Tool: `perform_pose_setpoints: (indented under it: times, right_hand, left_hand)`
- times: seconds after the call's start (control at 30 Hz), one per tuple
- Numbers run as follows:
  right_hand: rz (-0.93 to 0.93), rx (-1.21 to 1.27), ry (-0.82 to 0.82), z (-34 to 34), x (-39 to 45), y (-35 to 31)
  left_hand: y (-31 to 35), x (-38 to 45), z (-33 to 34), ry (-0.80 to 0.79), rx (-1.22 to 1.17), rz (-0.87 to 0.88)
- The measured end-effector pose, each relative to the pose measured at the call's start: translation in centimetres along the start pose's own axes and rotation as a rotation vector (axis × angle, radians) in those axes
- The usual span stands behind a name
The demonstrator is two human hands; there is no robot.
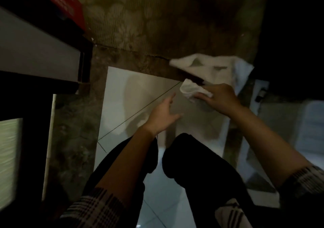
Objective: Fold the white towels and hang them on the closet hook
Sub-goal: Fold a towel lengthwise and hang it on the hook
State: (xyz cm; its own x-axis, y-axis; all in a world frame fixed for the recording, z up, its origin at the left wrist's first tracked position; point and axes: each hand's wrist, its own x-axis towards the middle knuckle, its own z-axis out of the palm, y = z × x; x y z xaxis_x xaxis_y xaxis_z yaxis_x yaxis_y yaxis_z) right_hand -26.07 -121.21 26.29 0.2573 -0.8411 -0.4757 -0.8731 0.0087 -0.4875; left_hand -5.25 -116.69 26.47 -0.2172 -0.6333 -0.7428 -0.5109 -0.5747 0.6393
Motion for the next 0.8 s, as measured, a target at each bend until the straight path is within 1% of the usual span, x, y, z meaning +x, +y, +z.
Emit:
perform_pose_setpoints:
  times: [0.07,0.17,0.27,0.33,0.43,0.53,0.63,0.7,0.8]
  right_hand:
    - [0.018,0.168,0.136,-5.7,-3.4,-2.7]
    - [0.112,0.474,0.318,-13.4,-9.1,-7.3]
    - [0.135,0.672,0.423,-19.7,-14.7,-11.5]
    - [0.13,0.783,0.481,-23.0,-18.3,-13.9]
    - [0.115,0.875,0.601,-26.5,-22.8,-16.4]
    - [0.136,0.97,0.654,-28.4,-26.5,-18.3]
    - [0.237,1.056,0.755,-29.1,-29.8,-19.9]
    - [0.328,1.01,0.87,-29.0,-32.0,-20.4]
    - [0.514,0.874,1.004,-28.6,-35.4,-20.5]
  left_hand:
    - [5.7,-3.6,-0.7,0.033,-0.077,0.128]
    - [14.6,-9.7,-1.7,0.053,-0.131,0.292]
    - [22.8,-16.1,-2.4,0.008,-0.158,0.376]
    - [27.0,-20.1,-2.7,-0.069,-0.25,0.405]
    - [32.1,-25.0,-2.1,-0.172,-0.408,0.414]
    - [35.6,-28.7,-0.3,-0.227,-0.524,0.394]
    - [37.8,-31.4,1.2,-0.304,-0.593,0.368]
    - [38.5,-32.8,2.4,-0.393,-0.546,0.334]
    - [39.3,-34.8,3.8,-0.455,-0.317,0.369]
